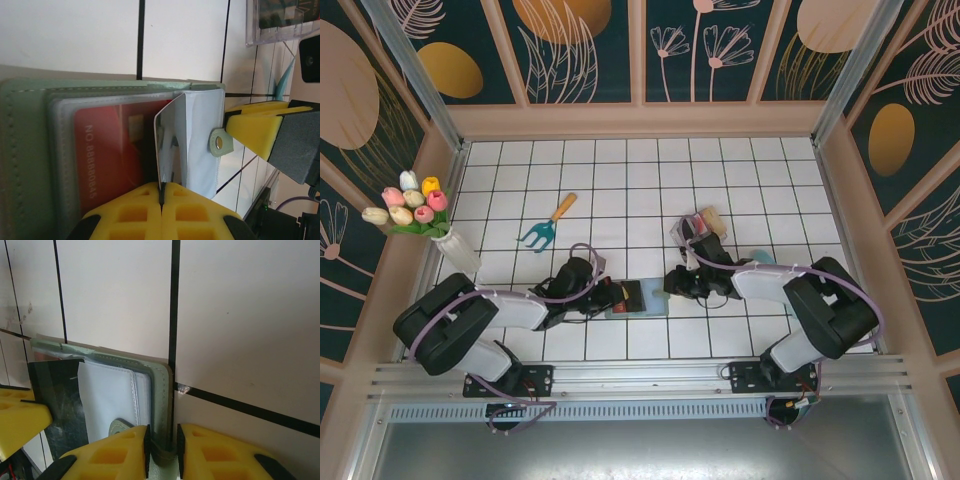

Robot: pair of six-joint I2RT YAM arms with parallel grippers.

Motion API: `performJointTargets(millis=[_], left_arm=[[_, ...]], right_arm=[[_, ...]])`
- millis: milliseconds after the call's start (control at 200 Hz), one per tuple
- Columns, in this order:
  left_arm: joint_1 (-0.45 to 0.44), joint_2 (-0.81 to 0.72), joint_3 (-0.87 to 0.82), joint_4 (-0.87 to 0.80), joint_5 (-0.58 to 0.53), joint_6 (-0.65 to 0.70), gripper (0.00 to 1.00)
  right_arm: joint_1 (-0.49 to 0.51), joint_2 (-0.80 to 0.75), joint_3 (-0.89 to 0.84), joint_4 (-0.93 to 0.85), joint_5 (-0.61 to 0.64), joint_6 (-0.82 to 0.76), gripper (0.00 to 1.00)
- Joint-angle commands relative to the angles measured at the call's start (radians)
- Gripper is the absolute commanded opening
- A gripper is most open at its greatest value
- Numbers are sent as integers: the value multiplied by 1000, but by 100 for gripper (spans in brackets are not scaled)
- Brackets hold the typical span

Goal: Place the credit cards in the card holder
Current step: Insert the credit card into the card slot.

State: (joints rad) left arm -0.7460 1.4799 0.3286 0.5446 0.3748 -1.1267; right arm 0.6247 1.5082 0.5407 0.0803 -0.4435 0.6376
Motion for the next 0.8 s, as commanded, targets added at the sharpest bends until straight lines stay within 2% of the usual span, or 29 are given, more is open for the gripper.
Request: performJointTargets(millis=[0,150,265,605,796], left_arm=[[-12,25,18,-18,12,7,3],[-14,28,42,-30,27,29,4],[-13,41,79,-106,37,68,3],[-24,106,102,-33,75,26,6],[-29,138,143,-73,90,41,5]], right_arm=[[14,20,-18,21,-12,8,23],[13,27,-10,18,-9,5,21],[13,33,-1,12,-5,-1,21],[13,37,4,22,-24,5,21],[13,29,1,12,-15,3,21]])
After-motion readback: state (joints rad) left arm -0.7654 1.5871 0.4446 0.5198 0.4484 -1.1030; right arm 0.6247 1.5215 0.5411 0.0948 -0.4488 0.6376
